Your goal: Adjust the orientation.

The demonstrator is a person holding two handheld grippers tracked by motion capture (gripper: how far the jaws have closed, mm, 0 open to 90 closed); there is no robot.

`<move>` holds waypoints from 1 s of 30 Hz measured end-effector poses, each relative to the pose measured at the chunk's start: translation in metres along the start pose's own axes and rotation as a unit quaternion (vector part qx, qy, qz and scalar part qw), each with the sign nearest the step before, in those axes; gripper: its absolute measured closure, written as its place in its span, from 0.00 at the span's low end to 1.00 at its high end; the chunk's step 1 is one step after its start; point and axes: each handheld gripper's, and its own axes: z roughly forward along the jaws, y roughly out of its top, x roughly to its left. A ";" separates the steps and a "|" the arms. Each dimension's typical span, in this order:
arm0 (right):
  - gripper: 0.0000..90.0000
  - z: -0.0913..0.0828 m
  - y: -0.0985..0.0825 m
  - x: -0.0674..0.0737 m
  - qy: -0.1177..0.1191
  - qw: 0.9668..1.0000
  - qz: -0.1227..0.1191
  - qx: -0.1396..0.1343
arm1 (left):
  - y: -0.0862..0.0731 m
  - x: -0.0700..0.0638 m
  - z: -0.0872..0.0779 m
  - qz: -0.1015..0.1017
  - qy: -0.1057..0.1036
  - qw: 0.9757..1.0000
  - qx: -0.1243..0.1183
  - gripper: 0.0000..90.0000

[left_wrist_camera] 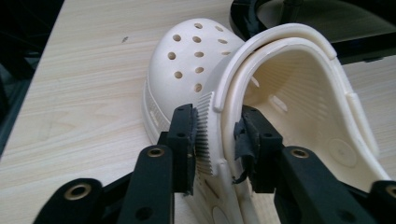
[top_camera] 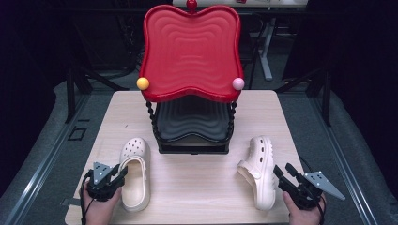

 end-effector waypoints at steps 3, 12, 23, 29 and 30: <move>0.55 0.001 -0.001 0.001 0.001 1.000 0.000 0.004 | 0.000 0.000 0.000 -0.005 -0.001 1.000 0.001 0.77; 0.61 0.000 0.002 0.007 0.007 1.000 -0.010 0.008 | 0.003 -0.002 -0.004 -0.003 -0.013 1.000 0.003 0.82; 1.00 -0.003 0.007 0.031 0.017 0.996 -0.080 0.031 | 0.000 -0.005 -0.010 0.020 -0.050 0.999 0.002 0.82; 1.00 0.004 0.006 0.044 0.022 0.990 -0.127 0.062 | -0.003 0.002 -0.011 -0.002 -0.071 0.997 -0.013 0.74; 1.00 0.007 0.005 0.045 0.021 0.989 -0.132 0.069 | -0.003 0.002 -0.011 -0.002 -0.071 0.997 -0.013 0.72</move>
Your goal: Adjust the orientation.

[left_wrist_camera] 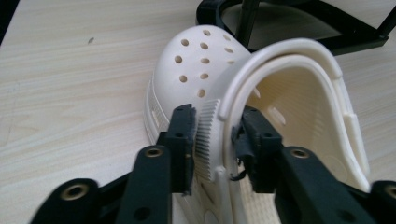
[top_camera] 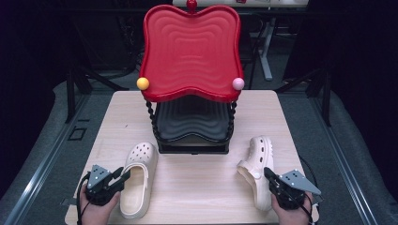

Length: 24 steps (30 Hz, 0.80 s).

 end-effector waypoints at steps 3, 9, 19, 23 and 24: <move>1.00 0.004 -0.002 0.000 -0.001 1.000 -0.009 0.016 | 0.001 -0.002 0.000 0.009 0.009 1.000 -0.010 0.67; 1.00 -0.002 -0.001 -0.008 -0.009 1.000 0.014 0.024 | -0.001 0.002 0.000 0.004 0.009 1.000 -0.012 0.62; 1.00 -0.013 -0.002 -0.031 -0.033 0.998 0.046 0.027 | -0.001 0.001 -0.001 0.006 0.011 1.000 -0.012 0.61; 1.00 -0.015 -0.004 -0.043 -0.050 0.996 0.064 0.030 | -0.002 0.001 -0.001 0.007 0.010 1.000 -0.012 0.61; 1.00 -0.015 -0.006 -0.047 -0.054 0.996 0.070 0.029 | -0.002 0.001 -0.001 0.007 0.010 1.000 -0.012 0.61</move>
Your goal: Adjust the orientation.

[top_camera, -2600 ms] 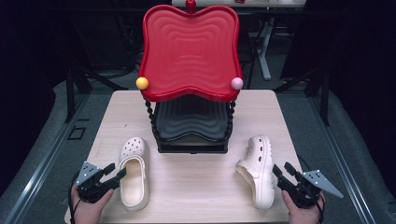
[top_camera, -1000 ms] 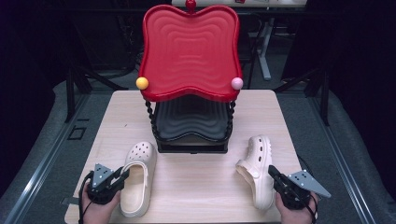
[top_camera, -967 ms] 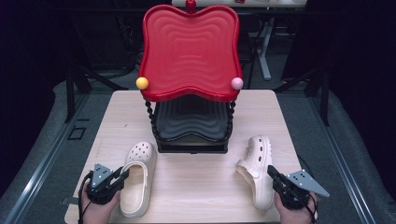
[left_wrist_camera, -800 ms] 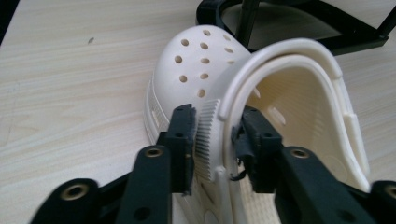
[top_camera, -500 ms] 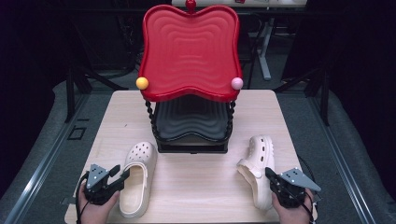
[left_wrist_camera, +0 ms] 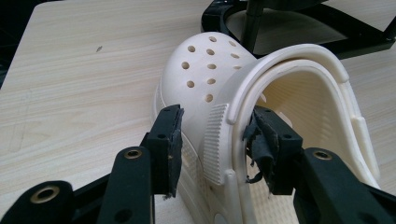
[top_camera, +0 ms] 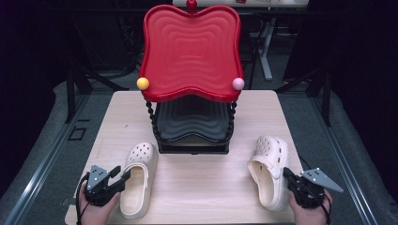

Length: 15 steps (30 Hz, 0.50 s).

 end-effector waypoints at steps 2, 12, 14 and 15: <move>1.00 0.000 -0.002 -0.008 -0.007 1.000 0.010 0.001 | 0.000 0.000 0.001 0.000 0.000 1.000 0.001 0.61; 1.00 0.009 -0.015 -0.044 -0.026 0.996 0.073 0.035 | 0.000 0.000 0.000 -0.001 0.001 1.000 -0.001 0.61; 1.00 0.014 -0.020 -0.052 -0.021 0.994 0.094 0.051 | 0.000 0.000 0.000 -0.001 0.001 1.000 -0.001 0.61; 1.00 0.018 -0.023 -0.055 -0.009 0.992 0.109 0.058 | 0.001 0.000 0.000 -0.001 0.000 1.000 0.001 0.61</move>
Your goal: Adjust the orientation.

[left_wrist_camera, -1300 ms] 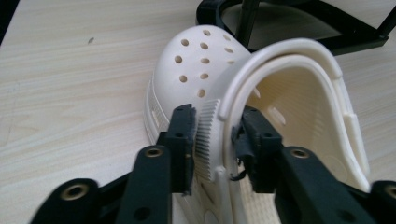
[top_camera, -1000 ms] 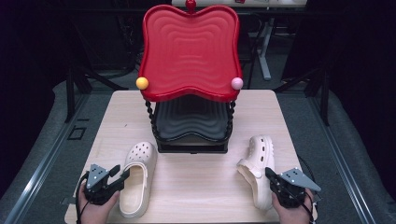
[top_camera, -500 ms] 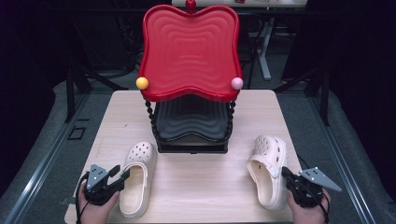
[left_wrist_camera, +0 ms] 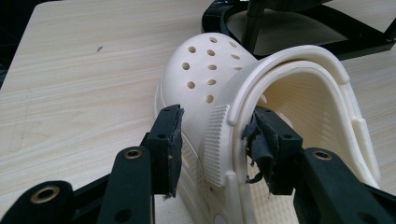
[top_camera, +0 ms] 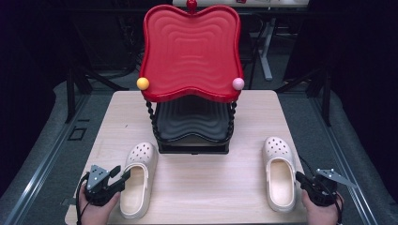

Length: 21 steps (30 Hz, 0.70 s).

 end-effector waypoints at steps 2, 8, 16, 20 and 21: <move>1.00 0.006 -0.003 -0.004 0.002 1.000 0.007 0.029 | 0.000 0.000 0.001 0.000 -0.001 1.000 0.000 0.61; 1.00 -0.001 0.001 0.004 -0.018 1.000 -0.007 -0.009 | -0.001 0.001 0.000 -0.002 -0.001 1.000 -0.002 0.61; 1.00 -0.020 0.010 0.022 0.002 0.996 -0.038 -0.084 | 0.000 0.000 0.000 0.001 0.001 1.000 -0.001 0.61; 1.00 -0.011 0.008 0.022 0.002 0.997 -0.042 -0.065 | 0.000 0.001 0.001 0.000 0.000 1.000 -0.002 0.61; 0.98 -0.012 0.009 0.024 -0.006 0.997 -0.046 -0.066 | -0.001 0.001 0.001 0.000 0.000 1.000 -0.002 0.61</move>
